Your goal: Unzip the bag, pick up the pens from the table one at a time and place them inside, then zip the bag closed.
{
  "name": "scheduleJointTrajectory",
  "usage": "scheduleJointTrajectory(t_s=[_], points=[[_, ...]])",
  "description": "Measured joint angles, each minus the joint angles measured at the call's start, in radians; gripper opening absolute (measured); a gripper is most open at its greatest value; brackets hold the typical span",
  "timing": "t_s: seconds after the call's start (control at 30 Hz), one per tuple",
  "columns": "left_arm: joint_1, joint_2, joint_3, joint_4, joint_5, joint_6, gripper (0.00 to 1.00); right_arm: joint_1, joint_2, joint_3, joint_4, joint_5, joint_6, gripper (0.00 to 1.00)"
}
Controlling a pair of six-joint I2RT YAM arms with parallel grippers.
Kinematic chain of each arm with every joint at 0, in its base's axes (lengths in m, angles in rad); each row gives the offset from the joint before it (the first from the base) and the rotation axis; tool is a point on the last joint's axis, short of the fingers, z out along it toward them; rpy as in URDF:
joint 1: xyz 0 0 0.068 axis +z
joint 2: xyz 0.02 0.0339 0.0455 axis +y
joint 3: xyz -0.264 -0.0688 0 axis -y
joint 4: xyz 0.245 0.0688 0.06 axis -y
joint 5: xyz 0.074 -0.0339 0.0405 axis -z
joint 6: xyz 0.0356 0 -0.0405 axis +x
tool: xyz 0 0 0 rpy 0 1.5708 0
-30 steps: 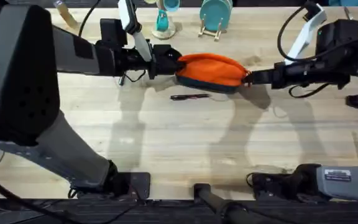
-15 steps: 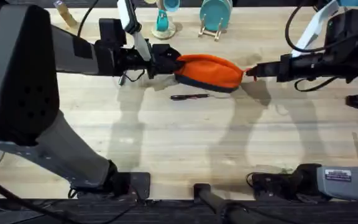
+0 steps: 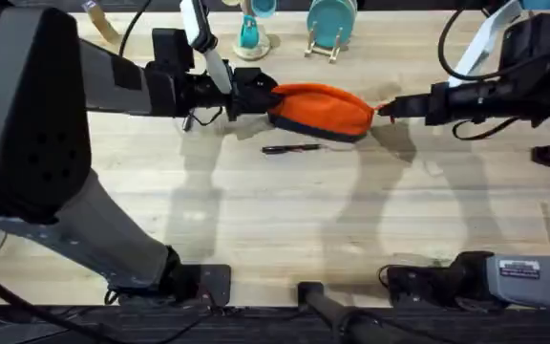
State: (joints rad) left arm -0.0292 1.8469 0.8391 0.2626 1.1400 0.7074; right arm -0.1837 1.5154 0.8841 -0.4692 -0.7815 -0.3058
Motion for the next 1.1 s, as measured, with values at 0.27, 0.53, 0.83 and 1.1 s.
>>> scheduleJointTrajectory(t_s=[0.27, 0.53, 0.83, 1.1], points=[[0.000, 0.000, 0.000, 0.001, -0.006, 0.000, 0.042, 0.061, 0.000, 0.000, 0.101, 0.007, -0.017, 0.030], [0.017, 0.000, 0.000, 0.003, -0.019, 0.000, 0.042, 0.143, 0.000, 0.005, 0.134, 0.018, -0.110, 0.030], [0.018, 0.000, 0.000, 0.004, -0.026, 0.000, 0.042, 0.148, 0.000, 0.012, 0.140, 0.023, -0.140, 0.030], [0.018, 0.000, 0.000, 0.004, -0.026, 0.000, 0.042, 0.153, 0.000, 0.013, 0.153, 0.023, -0.144, 0.030]])
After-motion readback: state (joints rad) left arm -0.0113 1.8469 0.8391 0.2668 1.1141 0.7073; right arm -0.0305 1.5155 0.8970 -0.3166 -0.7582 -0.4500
